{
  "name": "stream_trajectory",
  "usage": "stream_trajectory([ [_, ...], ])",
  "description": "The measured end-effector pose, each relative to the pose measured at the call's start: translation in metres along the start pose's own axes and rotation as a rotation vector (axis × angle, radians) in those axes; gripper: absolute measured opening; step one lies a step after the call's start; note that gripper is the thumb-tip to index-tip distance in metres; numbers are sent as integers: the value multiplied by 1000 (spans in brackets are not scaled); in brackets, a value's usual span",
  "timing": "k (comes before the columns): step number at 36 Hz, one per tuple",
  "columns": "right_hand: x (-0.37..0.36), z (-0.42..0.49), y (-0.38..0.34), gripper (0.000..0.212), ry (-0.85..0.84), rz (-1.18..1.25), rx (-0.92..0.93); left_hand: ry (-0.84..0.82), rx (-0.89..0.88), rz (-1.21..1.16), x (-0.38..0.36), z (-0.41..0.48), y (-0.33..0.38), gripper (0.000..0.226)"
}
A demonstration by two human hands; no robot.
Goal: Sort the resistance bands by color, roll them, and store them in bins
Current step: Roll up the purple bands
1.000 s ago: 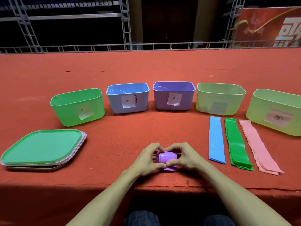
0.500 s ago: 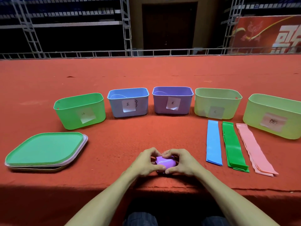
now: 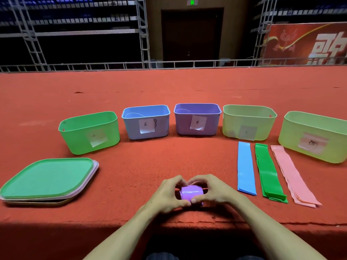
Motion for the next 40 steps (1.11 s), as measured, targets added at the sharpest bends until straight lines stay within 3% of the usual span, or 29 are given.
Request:
stream_trajectory([
  [13, 15, 17, 18, 42, 164, -76, 3, 33, -78, 110, -1, 30, -3, 39],
  [21, 18, 25, 26, 45, 186, -86, 14, 62, -78, 62, -1, 38, -13, 40],
  [29, 14, 14, 28, 48, 253, -83, 20, 1, 31, -45, -2, 36, -16, 39],
  [40, 11, 12, 29, 51, 231, -88, -4, -70, 29, 44, -2, 32, -3, 41],
])
Point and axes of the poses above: each hand's wrist, its own z-axis towards the middle knuckle, its own x-axis out of the back of the hand, y = z × x, the point moved 10 cm from there along z, towards the middle knuckle, and after that the axes turned 14 degrees about -z, right-handed, at the moved point
